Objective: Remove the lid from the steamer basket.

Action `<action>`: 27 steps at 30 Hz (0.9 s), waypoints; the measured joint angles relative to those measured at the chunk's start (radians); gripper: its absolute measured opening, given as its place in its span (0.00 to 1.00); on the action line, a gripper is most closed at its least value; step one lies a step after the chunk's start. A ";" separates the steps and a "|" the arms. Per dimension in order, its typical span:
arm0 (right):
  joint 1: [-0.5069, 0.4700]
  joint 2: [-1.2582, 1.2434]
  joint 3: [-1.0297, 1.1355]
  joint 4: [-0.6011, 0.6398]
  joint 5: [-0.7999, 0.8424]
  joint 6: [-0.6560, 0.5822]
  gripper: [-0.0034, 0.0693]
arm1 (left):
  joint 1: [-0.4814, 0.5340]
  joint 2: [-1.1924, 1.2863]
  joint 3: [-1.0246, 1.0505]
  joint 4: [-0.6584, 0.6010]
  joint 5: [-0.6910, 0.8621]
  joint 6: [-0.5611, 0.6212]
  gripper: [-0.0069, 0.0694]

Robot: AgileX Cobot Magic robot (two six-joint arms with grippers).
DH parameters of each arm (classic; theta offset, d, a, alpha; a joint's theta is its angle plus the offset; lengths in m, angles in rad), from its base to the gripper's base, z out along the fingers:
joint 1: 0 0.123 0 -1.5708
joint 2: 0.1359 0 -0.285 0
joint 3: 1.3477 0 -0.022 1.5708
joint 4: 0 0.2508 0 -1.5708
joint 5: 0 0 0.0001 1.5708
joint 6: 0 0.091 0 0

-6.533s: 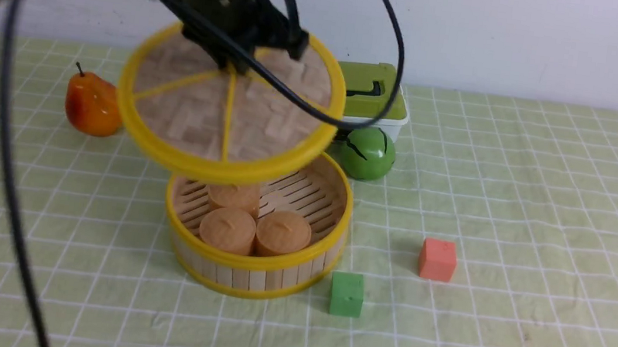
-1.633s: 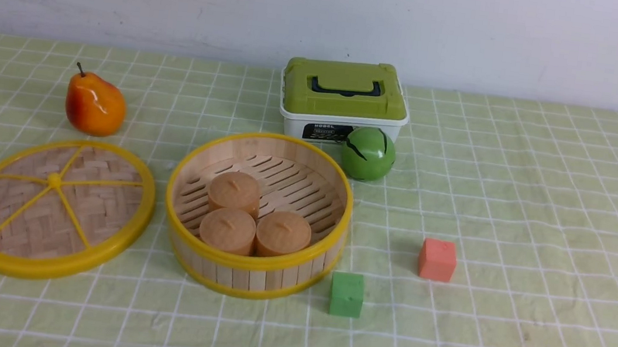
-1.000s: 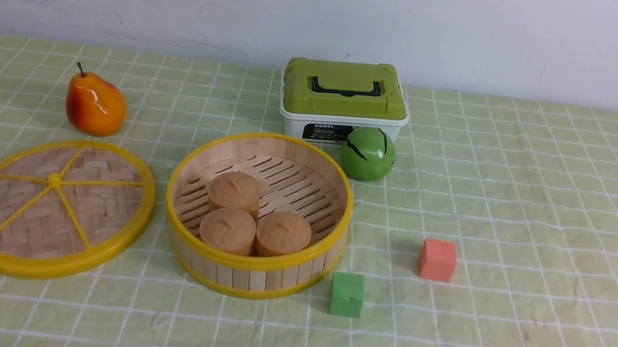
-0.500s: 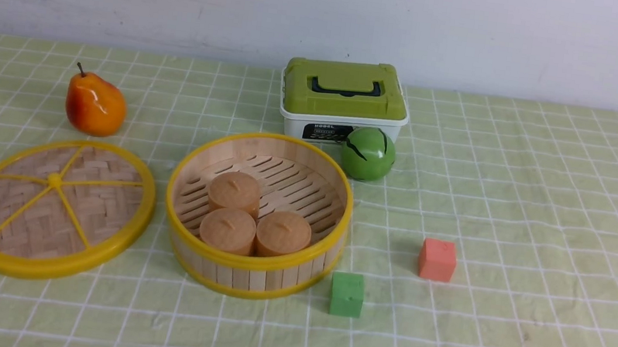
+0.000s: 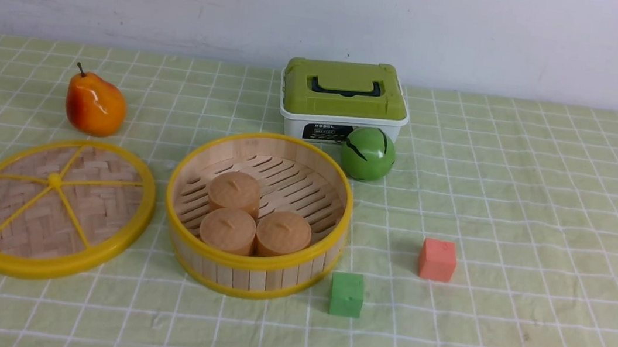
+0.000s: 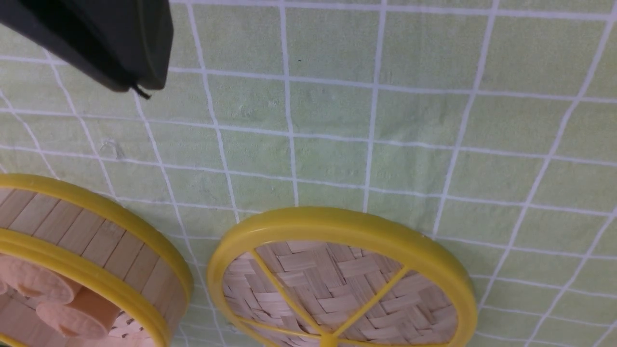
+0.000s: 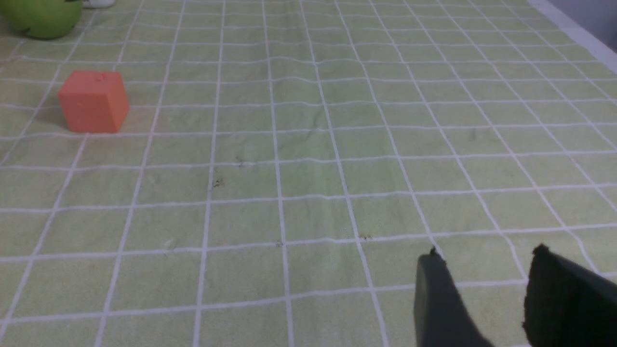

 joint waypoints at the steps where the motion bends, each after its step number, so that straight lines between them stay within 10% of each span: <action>1: 0.000 0.000 0.000 0.000 0.000 0.000 0.38 | 0.000 0.000 0.000 0.000 0.000 0.000 0.10; 27: 0.000 0.000 0.000 0.000 0.000 0.000 0.38 | 0.000 0.000 0.000 0.000 0.000 0.000 0.13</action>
